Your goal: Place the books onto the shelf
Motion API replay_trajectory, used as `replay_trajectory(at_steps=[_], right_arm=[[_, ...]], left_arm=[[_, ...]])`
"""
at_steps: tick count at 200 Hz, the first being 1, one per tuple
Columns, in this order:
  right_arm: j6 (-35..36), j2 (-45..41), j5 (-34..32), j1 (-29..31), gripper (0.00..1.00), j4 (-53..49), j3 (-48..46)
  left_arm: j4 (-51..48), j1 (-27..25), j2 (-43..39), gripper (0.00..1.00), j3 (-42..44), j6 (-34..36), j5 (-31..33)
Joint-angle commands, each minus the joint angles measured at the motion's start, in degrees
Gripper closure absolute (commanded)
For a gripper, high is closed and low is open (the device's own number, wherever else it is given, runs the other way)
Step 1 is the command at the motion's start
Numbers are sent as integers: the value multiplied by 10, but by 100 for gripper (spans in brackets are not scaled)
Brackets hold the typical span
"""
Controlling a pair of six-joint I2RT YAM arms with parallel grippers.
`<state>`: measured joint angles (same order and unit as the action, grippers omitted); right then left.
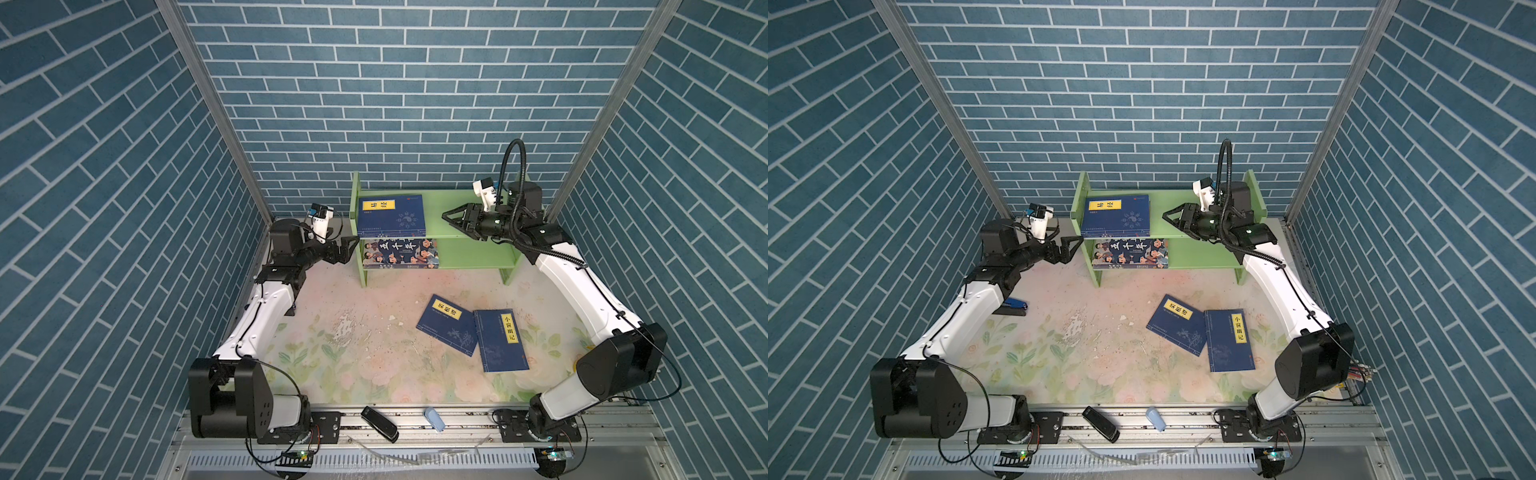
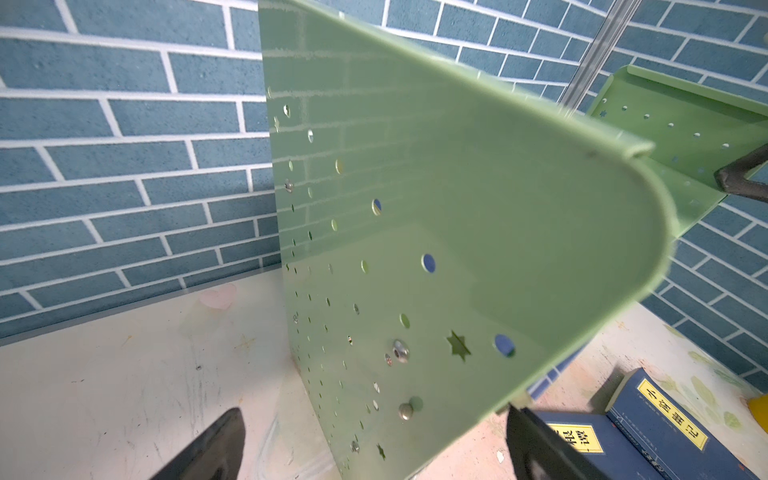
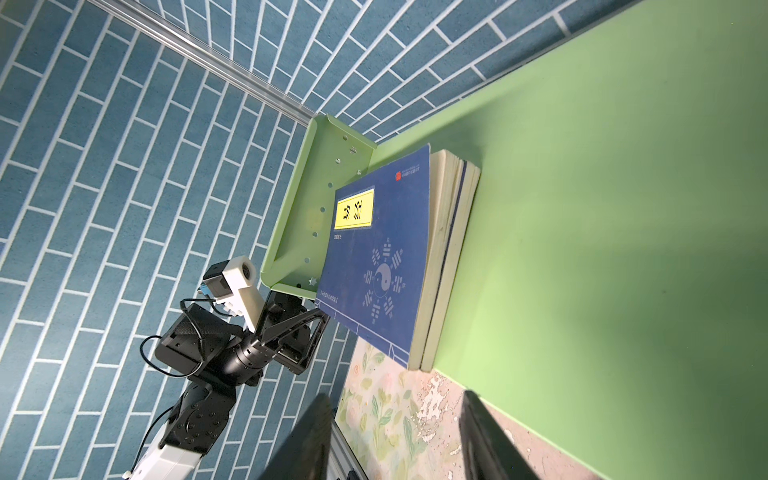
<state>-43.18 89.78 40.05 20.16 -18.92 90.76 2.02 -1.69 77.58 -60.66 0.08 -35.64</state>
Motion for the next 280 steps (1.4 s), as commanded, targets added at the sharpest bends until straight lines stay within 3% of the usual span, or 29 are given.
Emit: replay_trajectory(at_steps=[1,33,62,97,132,172,211,280], right_arm=[[10,-27,2,-3,49,11,-2],[44,-52,-15,-4,49,-25,-1],[89,-111,-59,-4,48,-79,-38],[88,-234,-122,-1,48,-81,-197],[42,-336,-184,9,48,-54,-386],[4,-394,-342,23,44,-79,-511],[-10,-399,-488,12,34,-123,-551],[3,-359,-472,-101,32,-80,-572]], left_arm=[[-13,-2,-9,1,-1,13,-3],[-63,-2,-48,1,6,35,-7],[-175,-2,-76,1,-13,37,-19],[-273,-2,-93,1,-17,-8,-89],[-274,-9,-106,1,16,-52,-162],[-268,-52,-101,1,37,-51,-165],[-274,-103,-86,1,47,-39,-186],[-255,-128,-83,2,63,-66,-173]])
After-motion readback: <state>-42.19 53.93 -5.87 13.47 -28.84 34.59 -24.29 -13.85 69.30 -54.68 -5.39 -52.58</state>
